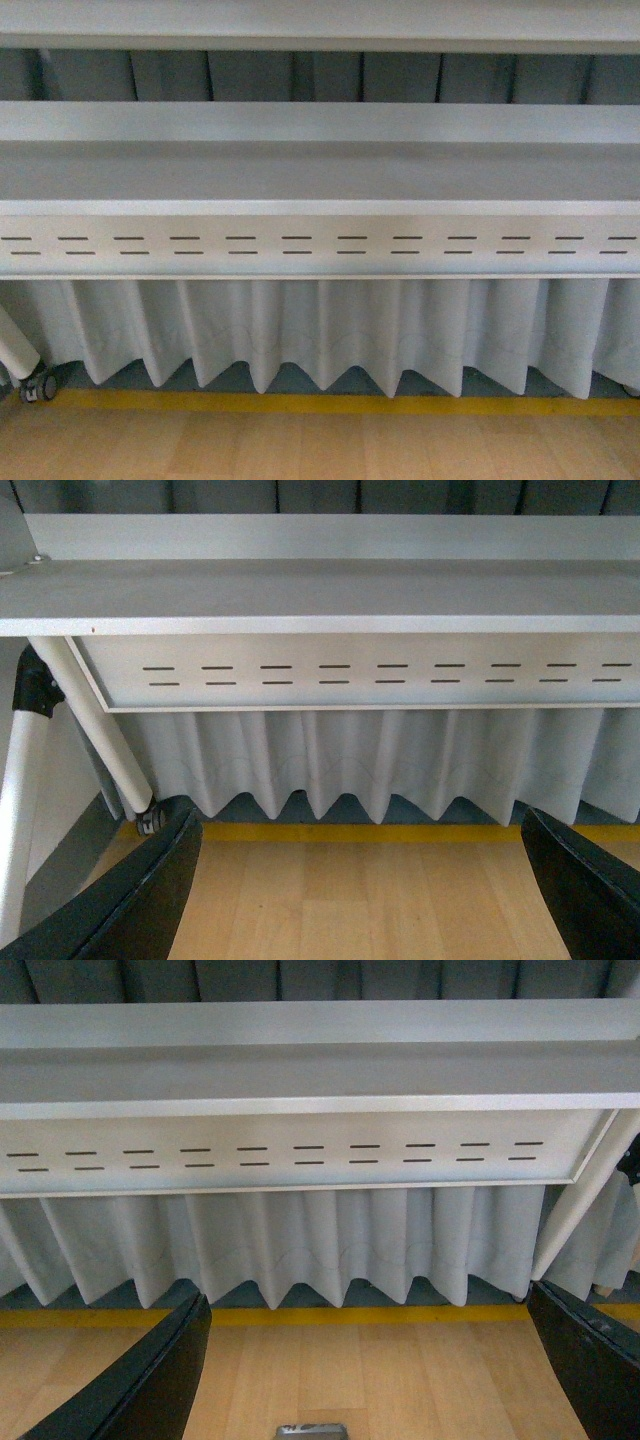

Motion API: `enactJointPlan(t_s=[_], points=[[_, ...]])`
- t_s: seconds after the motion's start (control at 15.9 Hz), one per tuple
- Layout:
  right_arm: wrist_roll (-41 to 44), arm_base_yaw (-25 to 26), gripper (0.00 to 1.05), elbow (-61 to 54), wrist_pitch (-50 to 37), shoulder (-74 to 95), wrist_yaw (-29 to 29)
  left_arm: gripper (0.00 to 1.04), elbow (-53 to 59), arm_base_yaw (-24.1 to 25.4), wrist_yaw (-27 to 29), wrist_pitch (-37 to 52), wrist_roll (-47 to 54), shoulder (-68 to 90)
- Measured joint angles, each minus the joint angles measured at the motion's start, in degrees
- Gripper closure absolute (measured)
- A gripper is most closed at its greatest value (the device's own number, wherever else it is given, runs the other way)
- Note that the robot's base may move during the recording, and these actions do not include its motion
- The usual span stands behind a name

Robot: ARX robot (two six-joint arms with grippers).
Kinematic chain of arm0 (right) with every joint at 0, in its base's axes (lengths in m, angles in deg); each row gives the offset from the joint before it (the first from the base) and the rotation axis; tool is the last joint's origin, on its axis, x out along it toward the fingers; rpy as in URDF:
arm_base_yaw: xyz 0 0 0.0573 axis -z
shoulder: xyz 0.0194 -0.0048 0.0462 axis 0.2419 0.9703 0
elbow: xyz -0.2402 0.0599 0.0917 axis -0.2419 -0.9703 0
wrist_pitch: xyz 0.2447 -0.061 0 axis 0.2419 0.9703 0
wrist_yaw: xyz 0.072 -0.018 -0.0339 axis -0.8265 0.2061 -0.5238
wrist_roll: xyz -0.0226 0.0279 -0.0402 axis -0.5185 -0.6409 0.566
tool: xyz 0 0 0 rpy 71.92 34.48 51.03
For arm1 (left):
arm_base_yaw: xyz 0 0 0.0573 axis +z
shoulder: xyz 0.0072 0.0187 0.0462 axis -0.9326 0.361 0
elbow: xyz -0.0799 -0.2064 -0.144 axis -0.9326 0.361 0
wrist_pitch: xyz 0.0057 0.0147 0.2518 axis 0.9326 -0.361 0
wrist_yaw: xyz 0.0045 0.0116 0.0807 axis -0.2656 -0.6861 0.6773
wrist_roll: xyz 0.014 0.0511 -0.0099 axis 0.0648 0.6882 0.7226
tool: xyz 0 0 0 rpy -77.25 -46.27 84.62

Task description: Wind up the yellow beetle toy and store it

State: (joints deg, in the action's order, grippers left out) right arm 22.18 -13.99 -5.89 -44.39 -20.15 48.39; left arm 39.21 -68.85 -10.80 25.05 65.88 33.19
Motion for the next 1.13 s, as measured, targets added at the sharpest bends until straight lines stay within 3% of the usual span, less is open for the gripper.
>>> enactJointPlan(t_s=[1.13], points=[[0.0,0.0,0.07,0.0,0.02,0.02,0.0,0.07,0.0,0.0,0.0,0.0,0.0,0.0]])
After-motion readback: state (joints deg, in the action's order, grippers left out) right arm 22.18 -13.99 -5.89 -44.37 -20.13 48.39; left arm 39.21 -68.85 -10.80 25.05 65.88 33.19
